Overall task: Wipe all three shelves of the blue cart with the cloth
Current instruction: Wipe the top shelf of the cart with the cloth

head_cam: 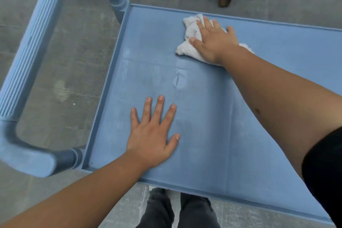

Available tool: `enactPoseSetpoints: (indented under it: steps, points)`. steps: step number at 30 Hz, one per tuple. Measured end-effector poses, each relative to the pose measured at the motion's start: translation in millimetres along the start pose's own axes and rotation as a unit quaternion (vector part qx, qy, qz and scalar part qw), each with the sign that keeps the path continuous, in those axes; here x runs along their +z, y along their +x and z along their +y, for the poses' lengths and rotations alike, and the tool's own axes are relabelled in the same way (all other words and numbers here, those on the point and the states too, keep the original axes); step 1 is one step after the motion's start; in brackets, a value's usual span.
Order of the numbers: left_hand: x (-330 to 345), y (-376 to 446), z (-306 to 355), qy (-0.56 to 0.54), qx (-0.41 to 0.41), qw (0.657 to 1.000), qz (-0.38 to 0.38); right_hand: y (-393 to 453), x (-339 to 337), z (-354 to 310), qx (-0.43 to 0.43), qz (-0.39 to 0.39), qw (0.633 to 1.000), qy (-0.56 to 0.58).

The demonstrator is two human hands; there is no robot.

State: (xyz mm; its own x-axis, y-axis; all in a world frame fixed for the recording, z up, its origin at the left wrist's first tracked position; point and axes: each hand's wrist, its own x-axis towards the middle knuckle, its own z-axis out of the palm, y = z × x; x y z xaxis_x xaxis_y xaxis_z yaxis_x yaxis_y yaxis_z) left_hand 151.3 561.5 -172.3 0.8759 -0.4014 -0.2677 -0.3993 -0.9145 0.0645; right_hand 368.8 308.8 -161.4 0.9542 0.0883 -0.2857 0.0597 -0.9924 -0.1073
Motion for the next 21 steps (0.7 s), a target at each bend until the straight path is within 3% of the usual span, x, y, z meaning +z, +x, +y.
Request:
enactPoseSetpoints:
  steps: [5, 10, 14, 18, 21]
  points:
    - [-1, 3, 0, 0.003, 0.001, 1.000, -0.008, 23, -9, 10, -0.022, 0.039, 0.998, -0.042]
    - [-3, 2, 0, 0.000, -0.002, 1.000, -0.019, 23, -10, 9, -0.005, 0.024, 0.999, -0.035]
    - [-5, 2, -1, 0.001, -0.008, 0.999, -0.031, 7, -5, 10, -0.039, 0.080, 0.996, -0.019]
    - [-7, 2, 0, -0.012, -0.005, 1.000, -0.024, 4, -4, 10, -0.123, 0.033, 0.992, -0.003]
    - [-8, 0, -13, -0.066, -0.009, 0.998, 0.008, 11, -4, 8, -0.126, 0.023, 0.992, 0.008]
